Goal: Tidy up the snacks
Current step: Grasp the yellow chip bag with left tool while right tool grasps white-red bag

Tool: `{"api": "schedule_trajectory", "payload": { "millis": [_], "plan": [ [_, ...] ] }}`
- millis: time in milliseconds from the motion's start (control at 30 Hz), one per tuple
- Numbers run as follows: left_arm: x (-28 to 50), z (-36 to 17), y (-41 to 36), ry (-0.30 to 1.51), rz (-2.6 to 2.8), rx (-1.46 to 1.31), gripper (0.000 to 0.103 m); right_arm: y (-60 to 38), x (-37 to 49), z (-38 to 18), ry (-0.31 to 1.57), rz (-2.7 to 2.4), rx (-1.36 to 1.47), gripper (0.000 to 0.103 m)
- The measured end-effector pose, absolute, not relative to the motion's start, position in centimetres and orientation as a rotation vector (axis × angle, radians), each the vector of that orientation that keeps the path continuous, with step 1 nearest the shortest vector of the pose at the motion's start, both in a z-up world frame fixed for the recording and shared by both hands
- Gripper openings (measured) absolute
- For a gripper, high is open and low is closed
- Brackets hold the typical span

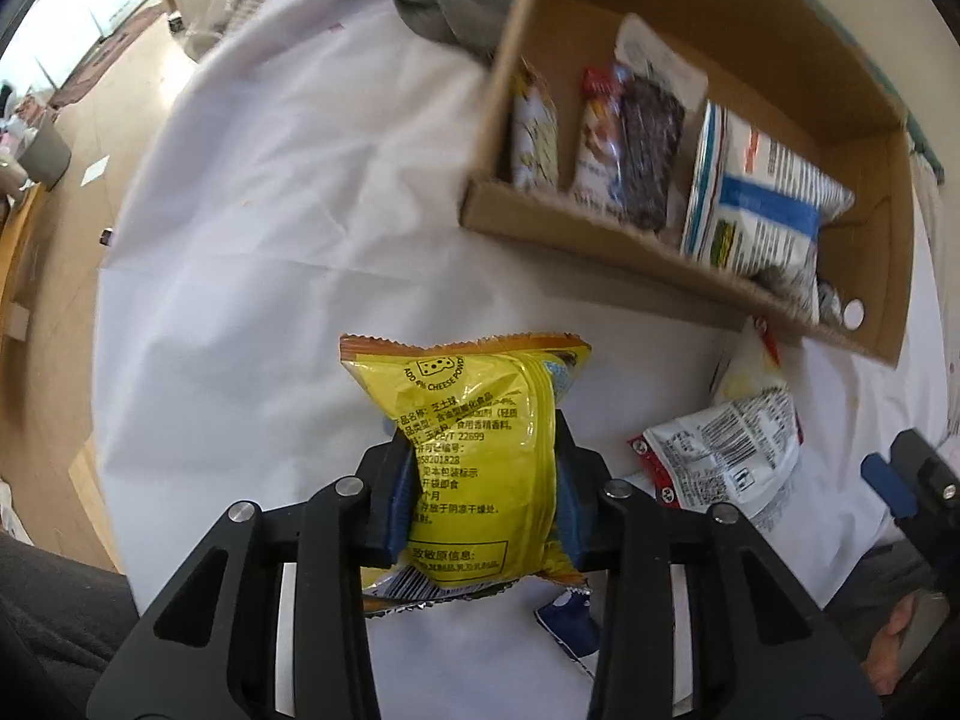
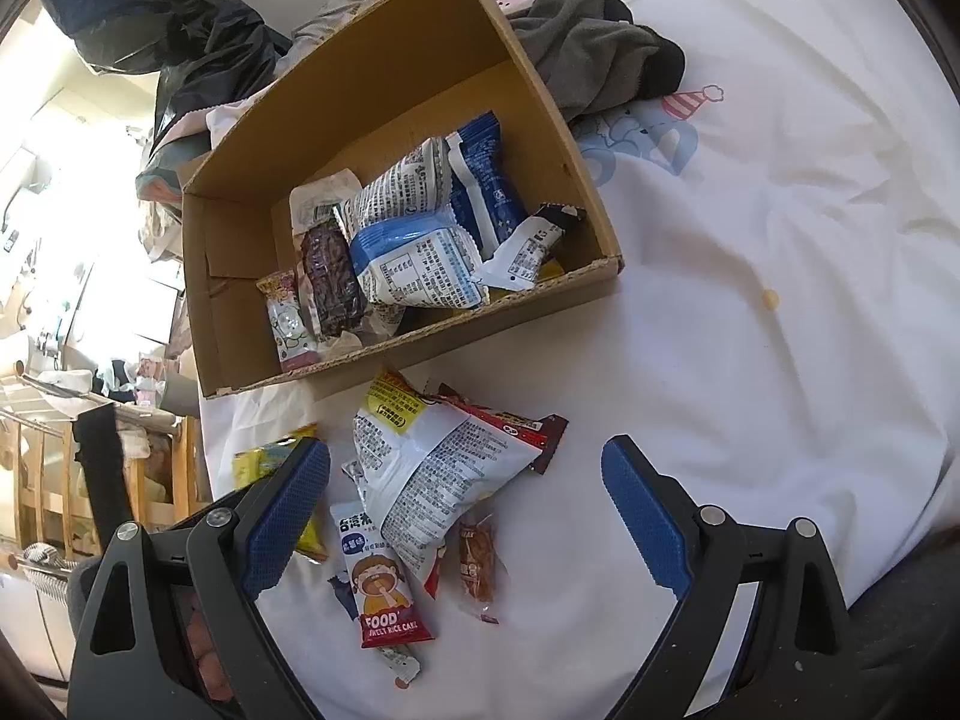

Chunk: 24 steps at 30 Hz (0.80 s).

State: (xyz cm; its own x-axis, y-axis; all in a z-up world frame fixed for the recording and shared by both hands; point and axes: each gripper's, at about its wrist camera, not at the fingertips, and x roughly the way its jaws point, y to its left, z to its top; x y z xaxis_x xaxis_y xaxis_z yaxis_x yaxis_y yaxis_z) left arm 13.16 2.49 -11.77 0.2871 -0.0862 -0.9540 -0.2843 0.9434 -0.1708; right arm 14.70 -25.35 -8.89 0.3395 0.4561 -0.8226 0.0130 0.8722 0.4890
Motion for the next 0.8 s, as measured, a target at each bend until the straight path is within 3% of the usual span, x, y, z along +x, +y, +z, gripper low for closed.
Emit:
{"api": "schedule_trajectory", "payload": {
  "millis": [300,467,700,767,800],
  "plan": [
    [10.8,-6.7,4.7,1.14,0.176,-0.369,0.034,-25.7,15.2,-11.1,1.289,0.328,0.592,0.094],
    [10.9,-6.6,4.9,1.151,0.15,-0.387,0.034,-23.4,15.9,-13.1,1.391,0.441,0.672,0.085],
    [11.2,-6.8,4.1,1.16,0.136,-0.375,0.034,-20.3,17.0,-15.4,1.462,0.417,0.613,0.084],
    [11.3,-7.0,4.1,1.165,0.139,-0.376,0.034,-19.7,17.3,-15.9,1.473,0.41,0.589,0.076],
    [11.3,-7.1,4.2,1.168,0.14,-0.38,0.034,-19.4,17.3,-16.1,1.474,0.404,0.567,0.065]
  ]
}}
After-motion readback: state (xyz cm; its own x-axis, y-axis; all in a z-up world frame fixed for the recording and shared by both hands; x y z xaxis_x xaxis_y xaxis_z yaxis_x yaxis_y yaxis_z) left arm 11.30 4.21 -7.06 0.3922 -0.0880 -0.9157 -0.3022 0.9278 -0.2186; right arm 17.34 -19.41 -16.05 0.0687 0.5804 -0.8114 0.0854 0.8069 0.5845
